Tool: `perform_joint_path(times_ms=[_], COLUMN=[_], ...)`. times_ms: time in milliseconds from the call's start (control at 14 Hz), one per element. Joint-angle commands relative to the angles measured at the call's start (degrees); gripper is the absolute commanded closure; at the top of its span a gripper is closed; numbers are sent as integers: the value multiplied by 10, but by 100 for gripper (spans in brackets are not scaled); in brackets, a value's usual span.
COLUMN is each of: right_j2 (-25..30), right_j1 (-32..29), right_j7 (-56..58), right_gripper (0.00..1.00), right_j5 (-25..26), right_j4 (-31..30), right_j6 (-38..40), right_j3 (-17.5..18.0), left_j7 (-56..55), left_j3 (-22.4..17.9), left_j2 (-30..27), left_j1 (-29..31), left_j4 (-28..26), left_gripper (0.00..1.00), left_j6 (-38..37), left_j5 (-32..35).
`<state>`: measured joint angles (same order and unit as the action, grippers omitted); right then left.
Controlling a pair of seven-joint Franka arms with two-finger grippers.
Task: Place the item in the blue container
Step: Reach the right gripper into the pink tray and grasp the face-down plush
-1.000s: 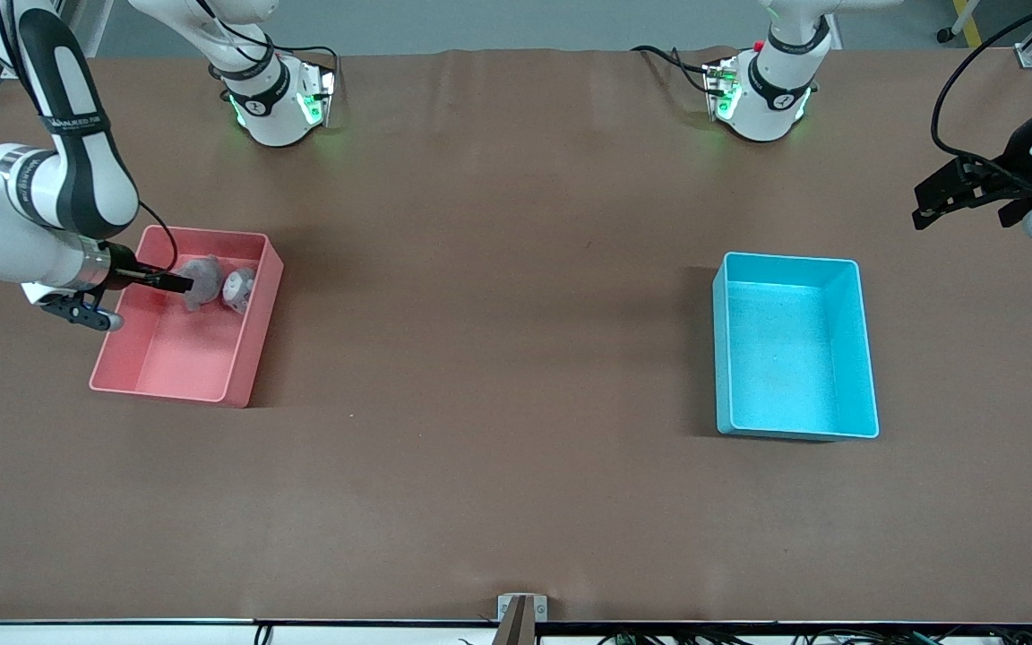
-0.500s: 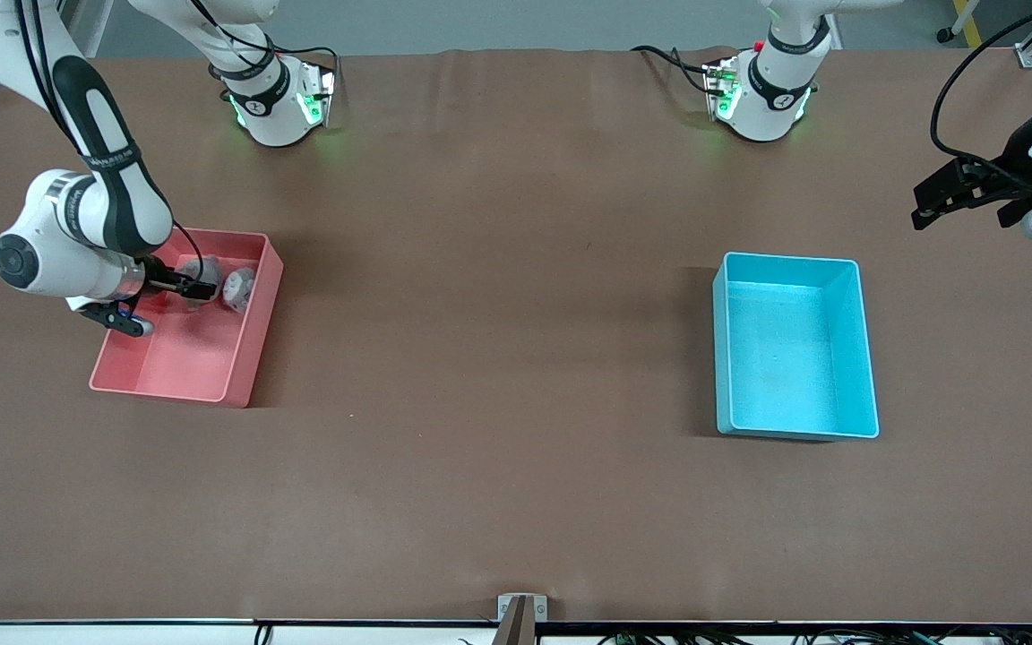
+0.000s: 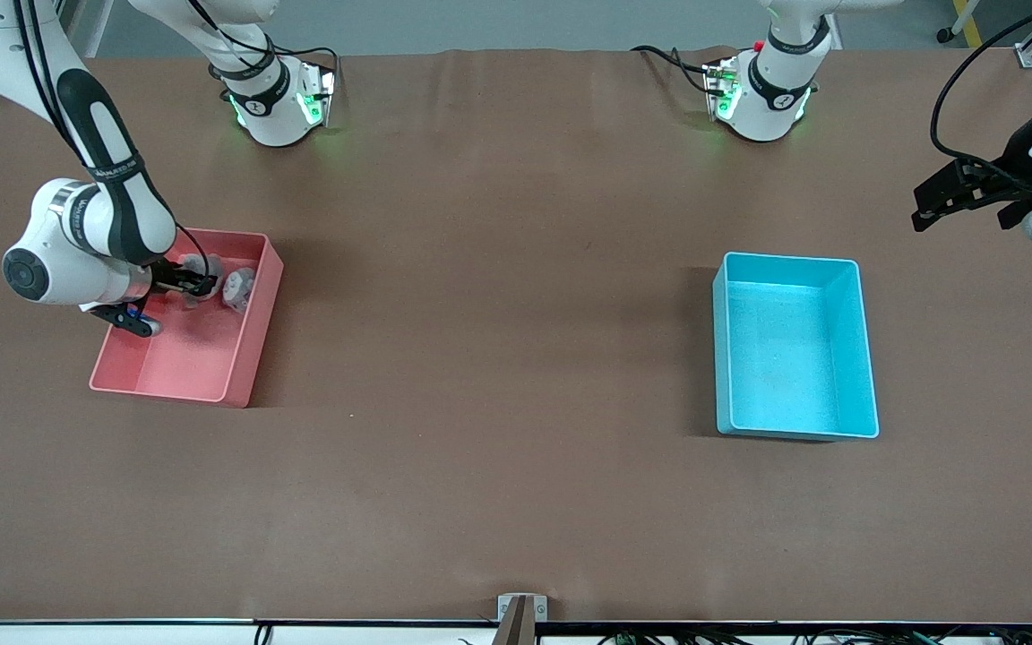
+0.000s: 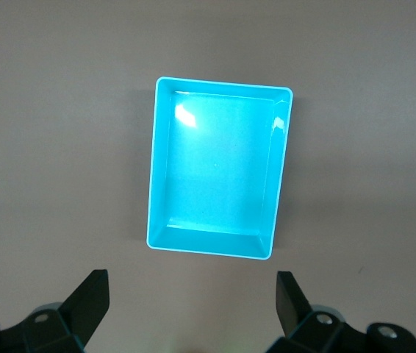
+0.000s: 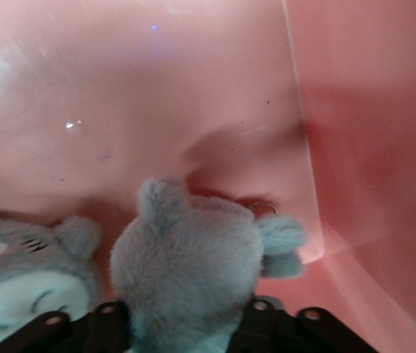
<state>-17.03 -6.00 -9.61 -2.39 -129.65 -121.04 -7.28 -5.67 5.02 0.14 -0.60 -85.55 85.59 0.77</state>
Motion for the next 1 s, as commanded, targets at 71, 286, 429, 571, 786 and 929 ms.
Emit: perform_joint_path(times_ms=[71,286,429,571,786,929], right_j2=[9,8,7,7,3,-15], right_j1=[0,27,63,104,170,229], right_j7=[-23,-108,-180,-255,-346,-430], right_gripper=[96,98,98,98,98,98], right_j5=[-8,-8,-18,-61,-125,-132], right_j4=[104,226,264,277,279,279], right_j6=[121,244,264,259,217,170], right_j3=[2,4,5,5,4,4], left_j7=[4,4,4,4,4,4], left_j3=[3,3,3,3,3,3], left_j2=[0,0,5,7,7,7], left_j1=[1,1,2,2,2,2], left_j4=[-1,-1,-1,-1,-2,-8], left_gripper=[0,0,0,0,0,0], left_j6=[6,6,6,6,6,6], left_j5=[7,7,7,7,7,7])
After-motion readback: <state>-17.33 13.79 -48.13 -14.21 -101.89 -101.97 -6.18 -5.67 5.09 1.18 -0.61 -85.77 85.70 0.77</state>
